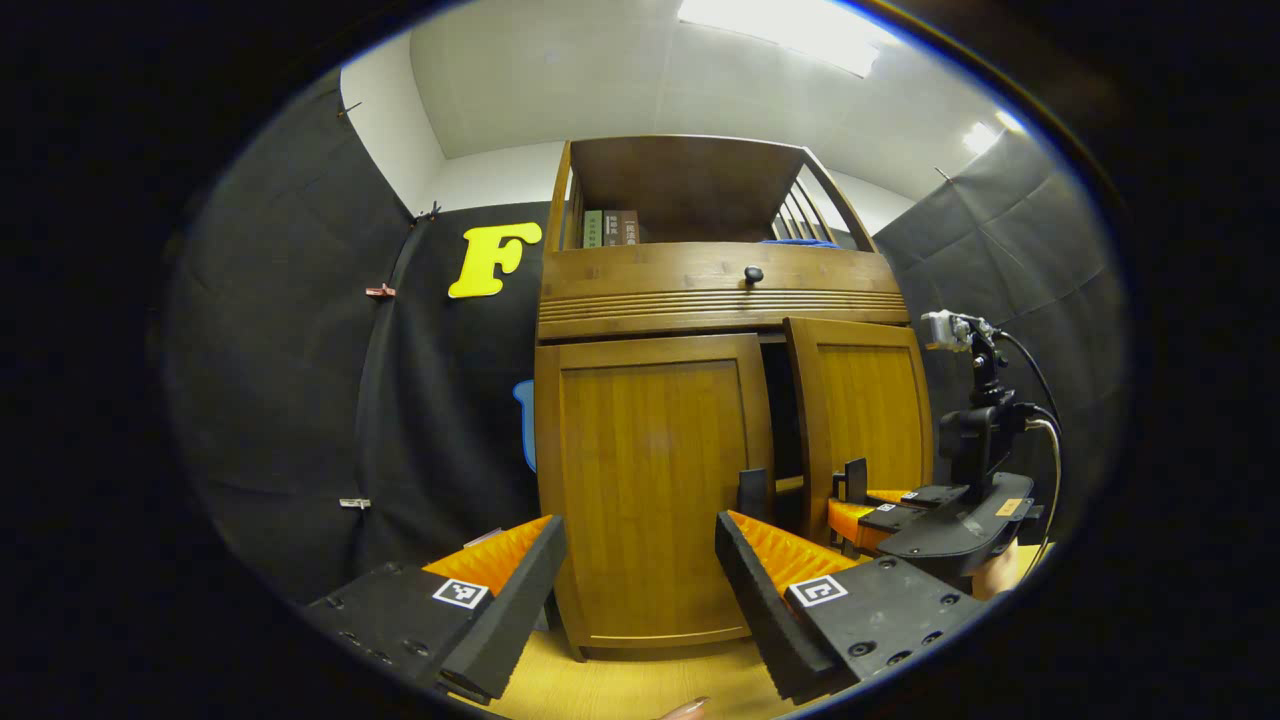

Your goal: Open the right door of the double-door shoe cabinet with the right hand, and open the left door with the left hand.

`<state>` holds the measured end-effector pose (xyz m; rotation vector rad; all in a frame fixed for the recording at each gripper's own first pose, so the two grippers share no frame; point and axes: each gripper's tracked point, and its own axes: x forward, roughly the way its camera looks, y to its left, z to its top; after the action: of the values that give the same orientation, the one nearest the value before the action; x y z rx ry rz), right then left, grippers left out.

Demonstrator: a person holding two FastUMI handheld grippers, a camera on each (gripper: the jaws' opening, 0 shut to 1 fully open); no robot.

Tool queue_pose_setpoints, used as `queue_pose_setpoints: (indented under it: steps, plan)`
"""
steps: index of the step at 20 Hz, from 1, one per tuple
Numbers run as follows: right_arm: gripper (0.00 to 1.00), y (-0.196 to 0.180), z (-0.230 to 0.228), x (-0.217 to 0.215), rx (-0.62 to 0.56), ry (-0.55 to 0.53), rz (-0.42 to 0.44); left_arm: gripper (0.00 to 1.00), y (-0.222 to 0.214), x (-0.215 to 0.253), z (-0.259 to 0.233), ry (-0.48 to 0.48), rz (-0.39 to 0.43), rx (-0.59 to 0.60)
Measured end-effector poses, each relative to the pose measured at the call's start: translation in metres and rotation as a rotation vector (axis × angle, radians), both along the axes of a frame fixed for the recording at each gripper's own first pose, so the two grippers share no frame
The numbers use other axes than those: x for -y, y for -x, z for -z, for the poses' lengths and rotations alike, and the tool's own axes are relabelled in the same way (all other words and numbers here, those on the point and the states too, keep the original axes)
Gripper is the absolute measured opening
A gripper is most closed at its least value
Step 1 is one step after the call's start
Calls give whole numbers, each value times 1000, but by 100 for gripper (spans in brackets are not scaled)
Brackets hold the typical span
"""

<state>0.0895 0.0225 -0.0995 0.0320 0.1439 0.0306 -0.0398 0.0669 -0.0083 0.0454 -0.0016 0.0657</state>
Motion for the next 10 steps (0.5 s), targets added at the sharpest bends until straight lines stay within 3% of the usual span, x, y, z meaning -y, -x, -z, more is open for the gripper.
queue_pose_setpoints:
  steps: [1, 3, 4, 5, 6, 7, 9, 10]
  plan:
    - [22, 7, -2, 3, 2, 3, -3, 93, 3, 3, 0, 7, 4, 2]
    - [17, 20, -7, 8, 1, 9, -12, 93, 6, 7, -1, 17, 1, 10]
    - [22, 27, -8, 11, 2, 11, -19, 93, 6, 10, -2, 20, 0, 12]
    - [12, 34, -10, 14, 2, 11, -26, 93, 5, 13, -1, 24, 2, 13]
    - [17, 41, -12, 17, 3, 12, -32, 93, 4, 18, 0, 28, 7, 11]
    - [12, 48, -14, 21, 2, 10, -39, 93, 4, 23, 0, 31, 14, 10]
    - [22, 59, -17, 29, 3, 5, -48, 93, 1, 34, 0, 35, 30, 10]
    - [12, 65, -18, 32, 5, 5, -50, 93, 0, 41, -1, 40, 41, 11]
